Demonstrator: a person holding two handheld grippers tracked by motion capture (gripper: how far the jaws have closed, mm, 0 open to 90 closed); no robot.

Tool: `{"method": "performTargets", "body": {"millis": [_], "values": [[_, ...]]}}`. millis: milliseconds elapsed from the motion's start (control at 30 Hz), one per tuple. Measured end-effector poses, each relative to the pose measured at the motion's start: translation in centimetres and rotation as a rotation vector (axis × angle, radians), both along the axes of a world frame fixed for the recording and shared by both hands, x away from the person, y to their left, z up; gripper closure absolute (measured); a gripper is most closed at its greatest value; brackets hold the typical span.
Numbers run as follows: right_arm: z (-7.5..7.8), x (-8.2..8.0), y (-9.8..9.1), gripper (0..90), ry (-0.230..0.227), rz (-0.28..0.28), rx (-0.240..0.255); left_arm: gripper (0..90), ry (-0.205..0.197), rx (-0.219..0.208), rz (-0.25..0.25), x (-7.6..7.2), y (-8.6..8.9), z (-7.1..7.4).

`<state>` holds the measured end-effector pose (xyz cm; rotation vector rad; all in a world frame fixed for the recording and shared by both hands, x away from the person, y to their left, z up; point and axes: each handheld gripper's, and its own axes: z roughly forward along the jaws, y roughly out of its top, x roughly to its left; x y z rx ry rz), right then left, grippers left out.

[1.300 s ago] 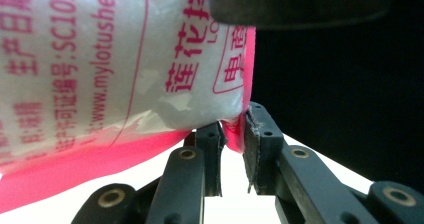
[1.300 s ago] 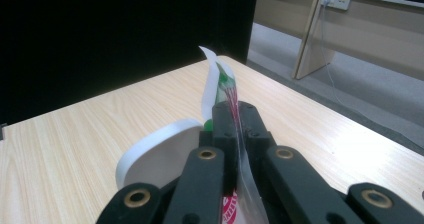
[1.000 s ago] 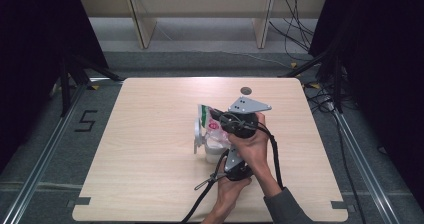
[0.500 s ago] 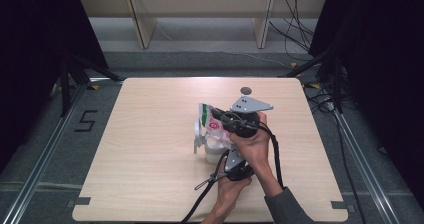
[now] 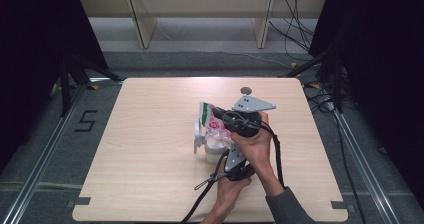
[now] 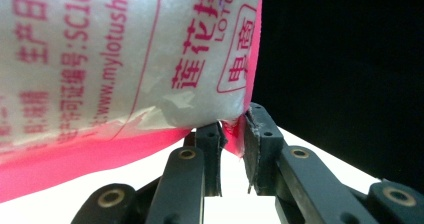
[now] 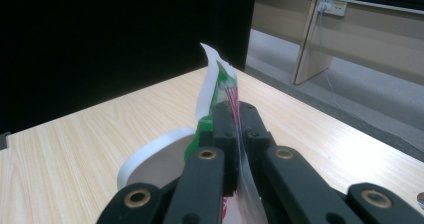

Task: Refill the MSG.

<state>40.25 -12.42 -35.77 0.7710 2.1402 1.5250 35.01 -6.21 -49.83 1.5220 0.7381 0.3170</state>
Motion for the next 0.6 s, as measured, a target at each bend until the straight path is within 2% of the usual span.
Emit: {"method": "performTargets", "body": {"millis": [167,200,233,400,433,500,600], "values": [[0.18,-0.05,-0.28,89.3,0.002,-0.002,0.008,77.9,-0.003,-0.01,-0.009,0.03,-0.06,-0.09],[0.23,-0.08,-0.32,89.3,0.005,0.0,0.008,77.9,0.002,0.0,0.001,-0.07,-0.02,-0.04],[0.28,-0.16,-0.42,89.3,0.012,-0.006,0.024,78.0,-0.001,-0.011,-0.009,0.02,-0.04,-0.1],[0.49,-0.16,-0.68,89.3,0.005,-0.002,0.022,78.0,0.001,-0.011,-0.003,0.0,-0.05,-0.13],[0.49,-0.17,-0.7,89.4,0.009,0.001,0.037,77.9,0.006,0.0,0.004,-0.06,0.01,-0.09],[0.6,-0.23,-0.83,89.4,0.004,-0.003,0.028,77.9,0.0,-0.008,-0.004,0.0,0.0,-0.14],[0.66,-0.22,-0.93,89.4,0.002,-0.002,0.027,77.9,0.003,0.002,0.0,0.04,0.07,-0.16]]}}
